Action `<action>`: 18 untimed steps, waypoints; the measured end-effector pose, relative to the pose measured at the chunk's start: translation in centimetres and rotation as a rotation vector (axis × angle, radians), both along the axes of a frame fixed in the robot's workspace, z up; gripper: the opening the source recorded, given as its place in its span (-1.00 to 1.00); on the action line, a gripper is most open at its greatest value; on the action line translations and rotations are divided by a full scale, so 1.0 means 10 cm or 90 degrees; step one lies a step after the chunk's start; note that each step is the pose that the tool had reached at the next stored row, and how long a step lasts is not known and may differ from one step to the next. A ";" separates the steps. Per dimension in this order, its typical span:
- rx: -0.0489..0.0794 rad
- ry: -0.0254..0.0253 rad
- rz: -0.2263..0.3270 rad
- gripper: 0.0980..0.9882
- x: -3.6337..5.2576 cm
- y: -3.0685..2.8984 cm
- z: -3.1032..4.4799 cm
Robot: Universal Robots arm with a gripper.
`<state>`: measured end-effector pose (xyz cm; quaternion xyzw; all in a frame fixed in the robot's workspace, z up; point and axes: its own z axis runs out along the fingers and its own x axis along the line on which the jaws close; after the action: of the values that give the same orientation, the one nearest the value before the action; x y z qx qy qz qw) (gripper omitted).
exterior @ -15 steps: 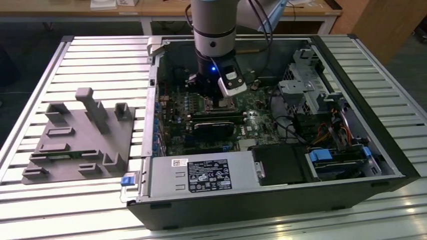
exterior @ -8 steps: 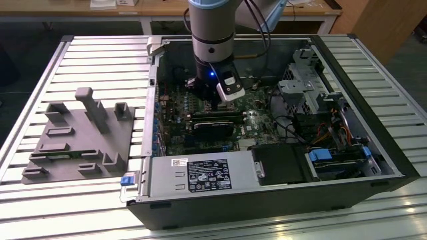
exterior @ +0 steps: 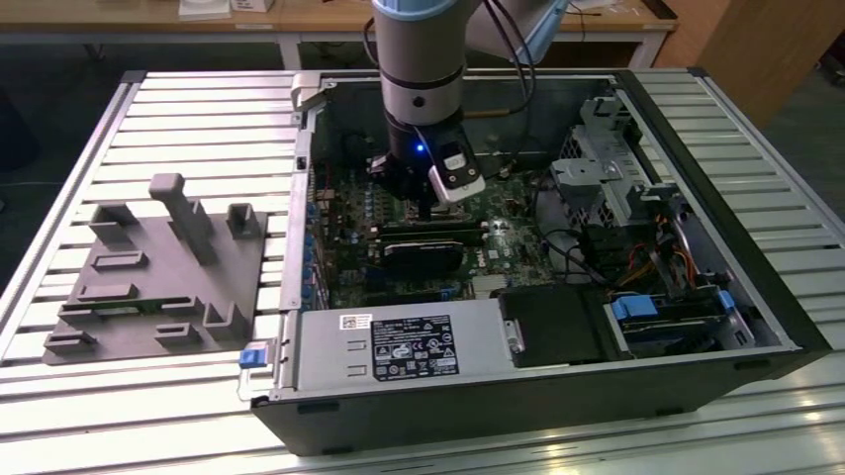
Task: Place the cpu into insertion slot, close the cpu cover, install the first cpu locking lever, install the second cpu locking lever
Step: 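Install the second cpu locking lever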
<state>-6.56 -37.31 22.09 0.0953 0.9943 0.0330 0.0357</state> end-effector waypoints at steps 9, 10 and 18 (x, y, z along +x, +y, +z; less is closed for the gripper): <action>0.022 0.0000 0.001 -0.98 -0.041 -0.070 -0.030; 0.023 0.0000 0.001 -0.98 -0.049 -0.079 -0.034; 0.070 0.0000 0.001 -0.98 -0.091 -0.139 -0.065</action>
<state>-7.47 -38.70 21.44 0.0959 0.9911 0.0874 0.0304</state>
